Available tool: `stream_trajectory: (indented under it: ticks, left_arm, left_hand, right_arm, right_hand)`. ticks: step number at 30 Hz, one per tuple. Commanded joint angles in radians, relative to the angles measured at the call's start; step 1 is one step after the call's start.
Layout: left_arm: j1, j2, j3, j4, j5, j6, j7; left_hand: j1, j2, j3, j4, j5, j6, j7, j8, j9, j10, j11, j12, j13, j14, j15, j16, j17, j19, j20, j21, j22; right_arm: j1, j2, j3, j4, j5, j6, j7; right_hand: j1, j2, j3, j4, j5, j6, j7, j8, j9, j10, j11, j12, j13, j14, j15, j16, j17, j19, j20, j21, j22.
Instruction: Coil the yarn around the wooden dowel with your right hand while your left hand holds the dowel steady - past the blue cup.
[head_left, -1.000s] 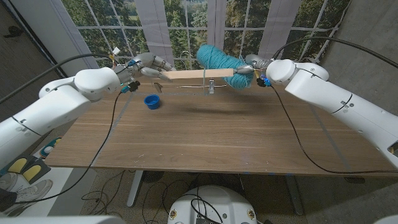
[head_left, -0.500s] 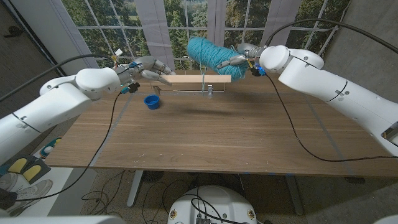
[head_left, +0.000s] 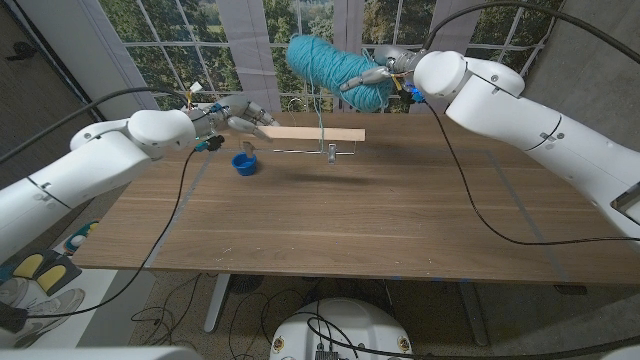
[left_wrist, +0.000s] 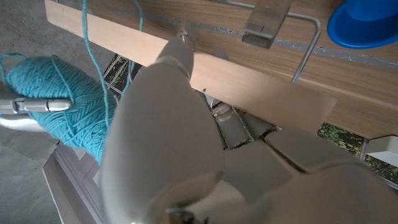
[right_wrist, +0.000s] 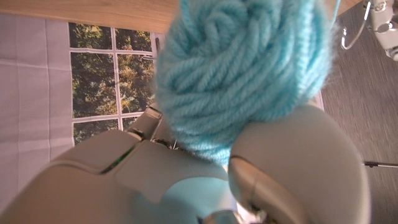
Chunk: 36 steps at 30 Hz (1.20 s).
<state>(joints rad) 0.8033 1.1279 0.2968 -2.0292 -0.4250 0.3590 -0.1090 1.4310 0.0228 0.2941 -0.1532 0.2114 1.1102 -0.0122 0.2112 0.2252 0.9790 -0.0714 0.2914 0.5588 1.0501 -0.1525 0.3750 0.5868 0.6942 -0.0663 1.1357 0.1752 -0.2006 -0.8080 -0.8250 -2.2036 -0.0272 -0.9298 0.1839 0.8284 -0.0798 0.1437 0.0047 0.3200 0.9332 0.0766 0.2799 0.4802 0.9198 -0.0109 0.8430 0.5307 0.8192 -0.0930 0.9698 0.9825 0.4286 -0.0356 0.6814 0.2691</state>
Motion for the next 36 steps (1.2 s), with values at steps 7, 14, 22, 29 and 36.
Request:
stream_trajectory:
  ticks: [7,14,22,29,36]
  left_arm:
    - [-0.045,-0.035,0.032,0.041,0.025,0.034,0.025]
    - [-0.060,-0.055,0.035,0.013,0.039,0.084,0.075]
    - [-0.063,-0.096,0.038,-0.010,0.065,0.140,0.166]
    - [-0.054,-0.150,0.027,-0.019,0.061,0.172,0.253]
    - [-0.042,-0.180,0.008,-0.029,0.045,0.176,0.302]
  left_hand:
    - [0.061,0.077,0.019,0.013,0.002,0.049,0.049,0.008,0.003,0.005,0.002,-0.004,0.004,0.035,-0.058,-0.002,0.005,-0.006,-0.121,0.007,0.005]
    - [0.061,0.078,0.020,0.013,0.001,0.046,0.046,0.007,0.003,0.006,0.004,-0.006,0.005,0.034,-0.059,-0.003,0.006,-0.007,-0.121,0.009,0.005]
    - [0.061,0.077,0.022,0.012,0.000,0.048,0.046,0.007,0.004,0.008,0.001,-0.009,0.006,0.041,-0.062,-0.004,0.007,-0.007,-0.121,0.013,0.005]
    - [0.061,0.077,0.023,0.011,0.000,0.051,0.046,0.008,0.004,0.010,0.004,-0.011,0.006,0.041,-0.063,-0.006,0.008,-0.006,-0.123,0.017,0.006]
    - [0.061,0.076,0.024,0.011,-0.002,0.054,0.045,0.009,0.004,0.015,0.003,-0.013,0.005,0.046,-0.063,-0.007,0.007,-0.004,-0.124,0.021,0.006]
  right_arm:
    - [0.029,-0.065,0.068,-0.102,0.072,-0.053,0.091]
    - [0.054,-0.128,0.061,-0.197,0.097,-0.138,0.127]
    - [-0.040,-0.226,0.154,-0.333,0.158,-0.169,0.074]
    - [-0.163,-0.306,0.254,-0.436,0.214,-0.148,0.003]
    - [-0.321,-0.383,0.389,-0.481,0.301,-0.068,-0.051]
  right_hand:
    - [0.292,0.275,0.008,0.008,0.001,0.096,-0.068,-0.001,0.007,0.016,-0.009,0.011,0.141,0.008,-0.099,0.019,-0.001,0.000,0.008,0.014,-0.003]
    - [0.298,0.276,0.011,0.009,-0.005,0.101,-0.062,-0.001,0.012,0.022,-0.001,0.015,0.139,0.010,-0.092,0.030,-0.009,0.003,0.012,0.024,-0.005]
    - [0.299,0.276,0.013,0.012,-0.010,0.101,-0.058,-0.003,0.018,0.023,0.003,0.018,0.140,0.010,-0.094,0.038,-0.013,0.004,0.012,0.032,-0.007]
    - [0.304,0.276,0.017,0.013,-0.015,0.107,-0.055,-0.004,0.021,0.027,0.001,0.022,0.140,0.010,-0.093,0.047,-0.018,0.005,0.013,0.040,-0.010]
    - [0.307,0.276,0.019,0.014,-0.020,0.110,-0.054,-0.006,0.023,0.029,0.005,0.024,0.138,0.011,-0.094,0.056,-0.019,0.004,0.013,0.047,-0.012]
